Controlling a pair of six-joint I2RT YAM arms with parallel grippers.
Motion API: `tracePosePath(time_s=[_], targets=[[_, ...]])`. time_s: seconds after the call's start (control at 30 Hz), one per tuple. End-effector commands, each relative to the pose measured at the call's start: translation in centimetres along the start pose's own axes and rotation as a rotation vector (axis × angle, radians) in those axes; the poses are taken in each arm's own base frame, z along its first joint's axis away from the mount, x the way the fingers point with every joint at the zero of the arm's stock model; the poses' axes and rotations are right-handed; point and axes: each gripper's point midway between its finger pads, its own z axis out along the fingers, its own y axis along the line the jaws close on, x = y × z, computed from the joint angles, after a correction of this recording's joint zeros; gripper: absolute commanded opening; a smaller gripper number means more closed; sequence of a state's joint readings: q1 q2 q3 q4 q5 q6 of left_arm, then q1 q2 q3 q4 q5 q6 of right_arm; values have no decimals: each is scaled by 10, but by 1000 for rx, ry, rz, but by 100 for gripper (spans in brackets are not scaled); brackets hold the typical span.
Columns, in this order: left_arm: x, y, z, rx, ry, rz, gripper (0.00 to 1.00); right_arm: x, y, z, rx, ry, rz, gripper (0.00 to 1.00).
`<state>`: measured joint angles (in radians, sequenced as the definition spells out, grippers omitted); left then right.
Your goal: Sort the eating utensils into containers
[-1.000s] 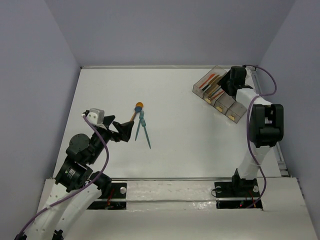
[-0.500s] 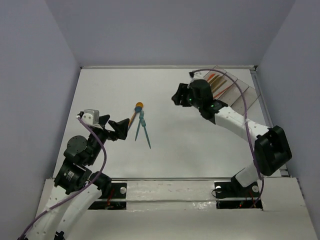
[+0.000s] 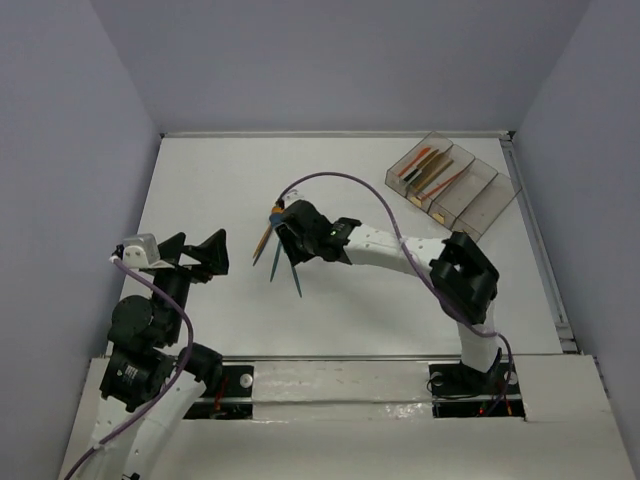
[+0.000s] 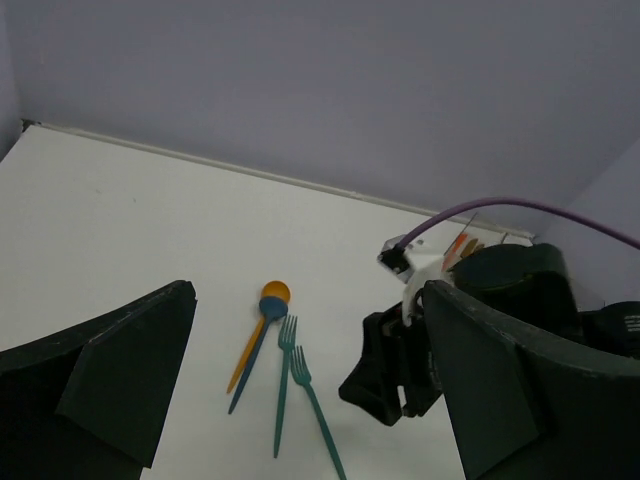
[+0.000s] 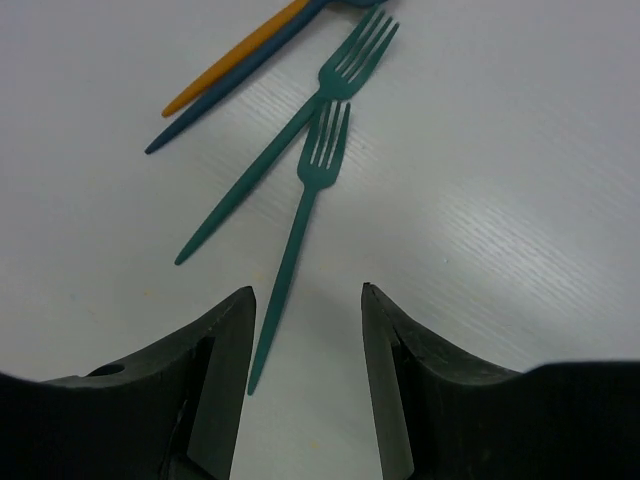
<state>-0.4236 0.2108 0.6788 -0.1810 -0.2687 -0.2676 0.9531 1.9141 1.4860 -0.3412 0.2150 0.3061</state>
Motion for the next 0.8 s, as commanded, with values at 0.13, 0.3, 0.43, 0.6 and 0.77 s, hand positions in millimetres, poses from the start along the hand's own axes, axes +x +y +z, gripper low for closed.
tracePosePath(time_s=[0.13,0.3,0.43,0.6,0.77], targets=[[-4,-11,2,54,-11,-4,99,29,27,28,17,135,-99,51],[-4,-13,1,69,-11,-3,99,42,26,44,41,165,-88,48],[-1,-16,3,84,2,2,99,58,20,57,79,198,-77,30],[-1,-17,2,92,2,3,99,67,10,61,138,204,-45,11],[-1,-19,2,102,2,4,99,68,3,53,164,192,-25,0]])
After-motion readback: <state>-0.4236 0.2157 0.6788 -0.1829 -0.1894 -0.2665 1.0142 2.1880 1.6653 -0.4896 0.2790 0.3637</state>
